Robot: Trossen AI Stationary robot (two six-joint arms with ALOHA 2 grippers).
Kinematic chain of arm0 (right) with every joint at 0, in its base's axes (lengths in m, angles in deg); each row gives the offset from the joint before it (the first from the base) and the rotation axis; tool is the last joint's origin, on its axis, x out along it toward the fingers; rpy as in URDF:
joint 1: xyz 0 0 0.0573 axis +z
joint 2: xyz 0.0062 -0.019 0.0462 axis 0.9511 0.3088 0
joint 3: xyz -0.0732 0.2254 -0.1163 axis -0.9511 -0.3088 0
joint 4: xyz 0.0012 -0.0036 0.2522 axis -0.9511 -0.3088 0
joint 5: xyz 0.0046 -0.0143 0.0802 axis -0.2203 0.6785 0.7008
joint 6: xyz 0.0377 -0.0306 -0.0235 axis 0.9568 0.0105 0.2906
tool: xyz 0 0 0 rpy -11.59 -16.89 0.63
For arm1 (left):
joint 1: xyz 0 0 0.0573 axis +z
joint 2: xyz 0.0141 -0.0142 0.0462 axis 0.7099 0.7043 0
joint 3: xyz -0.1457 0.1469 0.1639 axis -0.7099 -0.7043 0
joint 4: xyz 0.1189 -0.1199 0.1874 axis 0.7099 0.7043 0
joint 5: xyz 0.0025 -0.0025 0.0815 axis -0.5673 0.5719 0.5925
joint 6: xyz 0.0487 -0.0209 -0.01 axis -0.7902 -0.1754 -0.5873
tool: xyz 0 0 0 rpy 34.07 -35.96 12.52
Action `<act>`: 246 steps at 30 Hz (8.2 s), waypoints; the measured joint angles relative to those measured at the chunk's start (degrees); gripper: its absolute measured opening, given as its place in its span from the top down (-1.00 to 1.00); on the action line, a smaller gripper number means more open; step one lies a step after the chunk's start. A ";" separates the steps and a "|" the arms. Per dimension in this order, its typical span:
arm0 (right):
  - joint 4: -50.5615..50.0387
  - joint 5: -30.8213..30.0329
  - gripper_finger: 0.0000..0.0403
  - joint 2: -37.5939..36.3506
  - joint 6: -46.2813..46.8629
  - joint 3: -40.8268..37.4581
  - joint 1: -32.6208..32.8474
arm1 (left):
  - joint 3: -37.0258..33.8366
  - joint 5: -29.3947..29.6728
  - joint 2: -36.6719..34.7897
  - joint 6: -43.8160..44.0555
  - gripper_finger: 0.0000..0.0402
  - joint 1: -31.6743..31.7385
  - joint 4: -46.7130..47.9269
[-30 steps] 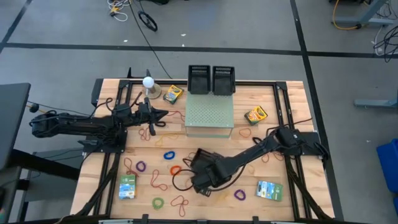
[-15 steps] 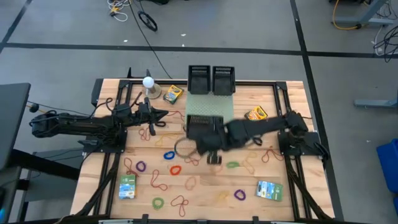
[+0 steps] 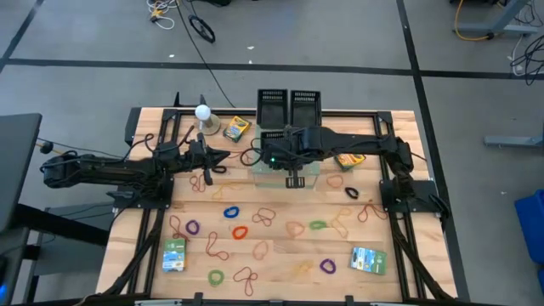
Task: Pick & Place Office Desk Supplies
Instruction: Put the black bin on the shelf, then put the orange spring keychain into the bottom black bin on the shelf
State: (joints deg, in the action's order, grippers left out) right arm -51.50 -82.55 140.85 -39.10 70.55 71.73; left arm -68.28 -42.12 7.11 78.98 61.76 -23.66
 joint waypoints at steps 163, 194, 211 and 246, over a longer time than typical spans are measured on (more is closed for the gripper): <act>83.93 -1.70 0.97 -61.71 14.94 -96.85 17.69 | 38.14 7.30 29.96 26.35 0.79 -30.04 56.06; 88.82 -1.70 0.97 -63.28 12.86 -98.49 17.68 | 42.29 6.85 47.03 39.51 0.19 -41.34 60.81; 88.89 -1.74 0.97 -63.28 12.84 -98.49 17.67 | 42.29 8.70 50.86 38.27 0.62 -42.03 61.23; 91.03 -1.74 0.97 -63.25 13.08 -98.49 17.69 | 83.73 15.58 42.90 4.75 0.93 -10.84 79.78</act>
State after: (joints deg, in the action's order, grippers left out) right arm 39.53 -84.29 77.60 -26.02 -27.93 89.42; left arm 15.45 -26.54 50.01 83.73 50.92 56.11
